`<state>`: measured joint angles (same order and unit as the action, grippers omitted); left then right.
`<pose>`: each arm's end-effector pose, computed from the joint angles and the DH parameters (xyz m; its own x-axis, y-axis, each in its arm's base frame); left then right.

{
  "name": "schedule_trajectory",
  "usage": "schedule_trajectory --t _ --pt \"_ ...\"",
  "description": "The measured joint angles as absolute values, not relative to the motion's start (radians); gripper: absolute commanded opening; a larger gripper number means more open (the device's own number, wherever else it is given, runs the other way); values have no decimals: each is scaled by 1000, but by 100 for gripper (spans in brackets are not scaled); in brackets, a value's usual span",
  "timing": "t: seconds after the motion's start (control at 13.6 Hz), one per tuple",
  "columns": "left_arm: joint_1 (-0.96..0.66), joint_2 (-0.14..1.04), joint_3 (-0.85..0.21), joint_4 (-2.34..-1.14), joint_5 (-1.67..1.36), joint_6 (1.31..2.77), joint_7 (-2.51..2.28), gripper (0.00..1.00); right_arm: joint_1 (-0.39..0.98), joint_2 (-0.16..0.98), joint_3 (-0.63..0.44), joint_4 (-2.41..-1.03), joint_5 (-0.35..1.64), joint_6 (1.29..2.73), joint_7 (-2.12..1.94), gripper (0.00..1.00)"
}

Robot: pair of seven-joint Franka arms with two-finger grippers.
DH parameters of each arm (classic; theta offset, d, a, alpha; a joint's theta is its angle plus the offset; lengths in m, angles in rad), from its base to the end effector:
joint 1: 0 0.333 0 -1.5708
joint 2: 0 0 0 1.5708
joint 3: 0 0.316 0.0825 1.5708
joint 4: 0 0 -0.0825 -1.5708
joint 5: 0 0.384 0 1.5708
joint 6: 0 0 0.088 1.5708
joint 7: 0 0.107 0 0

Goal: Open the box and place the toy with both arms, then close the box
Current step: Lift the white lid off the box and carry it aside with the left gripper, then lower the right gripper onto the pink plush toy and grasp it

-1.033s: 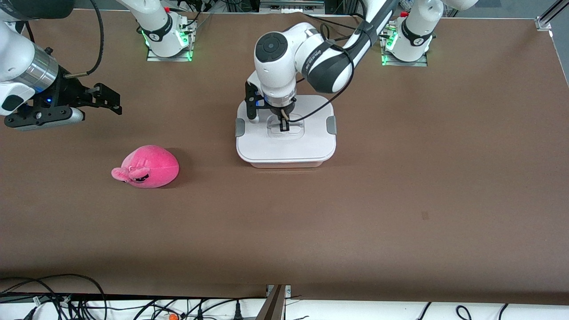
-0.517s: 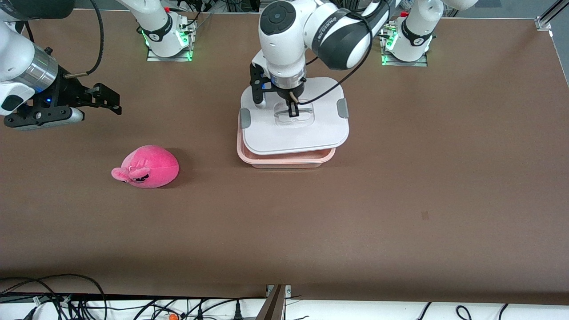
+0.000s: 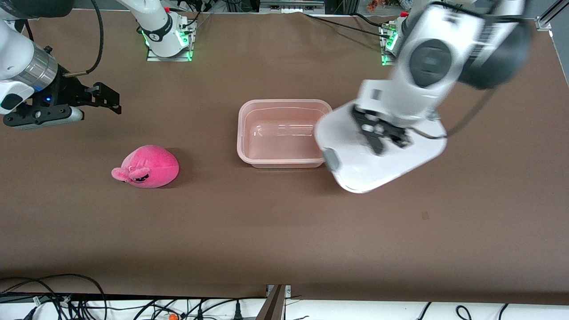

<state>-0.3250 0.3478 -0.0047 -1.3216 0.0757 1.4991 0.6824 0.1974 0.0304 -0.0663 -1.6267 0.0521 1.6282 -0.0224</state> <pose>0.6124 -0.2000 0.5262 0.5171 -0.8372 -0.1778 -0.8450 -0.5325 0.0496 0.5610 0.0798 0.5861 0.9883 0.1498 -0.0278 0.1483 -0.9876 -0.0505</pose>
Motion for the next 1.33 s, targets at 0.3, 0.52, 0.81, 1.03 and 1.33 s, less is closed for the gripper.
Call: schedule_trajectory --t 0.3,0.52,0.81,1.03,1.33 --pt "-92 350 -3 -1320 85 1489 759 0 198 33 -67 -1628 52 1629 -22 100" --pt "-30 348 -5 -1319 164 1466 766 0 198 35 -67 -1629 52 1629 -22 100" --pt "60 346 -5 -1317 175 1452 798 0 198 53 -73 -1660 51 1661 -22 100" --pt "66 346 -16 -1317 175 1451 812 0 197 71 -85 -1783 49 1809 -66 100" --pt "65 346 -22 -1317 175 1450 812 0 194 103 -128 -1984 48 2071 -100 100"
